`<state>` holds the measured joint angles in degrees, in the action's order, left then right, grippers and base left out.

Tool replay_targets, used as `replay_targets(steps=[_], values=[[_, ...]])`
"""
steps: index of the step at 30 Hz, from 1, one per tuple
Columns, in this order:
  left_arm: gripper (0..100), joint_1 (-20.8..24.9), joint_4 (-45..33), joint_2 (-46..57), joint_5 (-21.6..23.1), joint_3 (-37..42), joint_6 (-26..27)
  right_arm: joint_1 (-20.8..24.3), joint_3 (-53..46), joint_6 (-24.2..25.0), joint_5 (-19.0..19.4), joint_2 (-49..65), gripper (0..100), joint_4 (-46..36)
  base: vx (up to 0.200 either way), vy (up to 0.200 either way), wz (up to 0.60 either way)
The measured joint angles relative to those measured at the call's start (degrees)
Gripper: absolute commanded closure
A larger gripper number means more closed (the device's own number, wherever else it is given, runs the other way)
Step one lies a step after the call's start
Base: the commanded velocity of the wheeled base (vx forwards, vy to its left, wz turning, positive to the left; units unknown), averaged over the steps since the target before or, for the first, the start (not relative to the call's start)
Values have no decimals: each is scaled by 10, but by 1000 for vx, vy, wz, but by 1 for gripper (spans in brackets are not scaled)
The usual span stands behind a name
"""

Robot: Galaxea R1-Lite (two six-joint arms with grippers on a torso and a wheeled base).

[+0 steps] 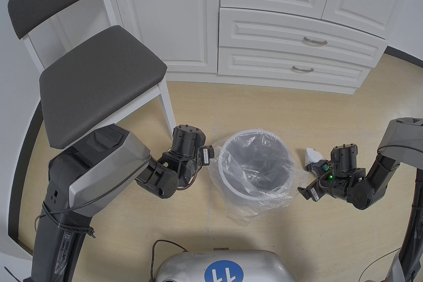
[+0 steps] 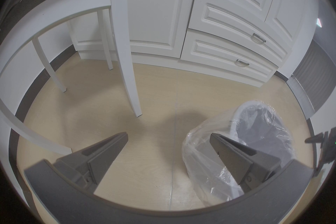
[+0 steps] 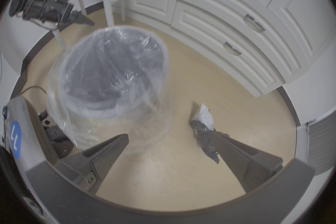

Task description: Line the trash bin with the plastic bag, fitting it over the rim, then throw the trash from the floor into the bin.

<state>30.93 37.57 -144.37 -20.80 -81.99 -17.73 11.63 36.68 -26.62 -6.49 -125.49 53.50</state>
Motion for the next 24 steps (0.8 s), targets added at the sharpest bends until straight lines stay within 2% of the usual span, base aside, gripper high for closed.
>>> replay_targets(steps=[6, 15, 24], values=[[0, 0, 1, 0, 0, 0, 0, 7, 27, 3, -5, -65, 0, 20, 0, 0, 0], [0, -1, 1, 1, -1, -2, 0, 9, 119, 80, -44, -141, 0, 42, 0, 0, 0], [0, -1, 2, 1, -1, -4, 0, -26, 241, 128, -88, -180, 0, 37, 0, 0, 0]])
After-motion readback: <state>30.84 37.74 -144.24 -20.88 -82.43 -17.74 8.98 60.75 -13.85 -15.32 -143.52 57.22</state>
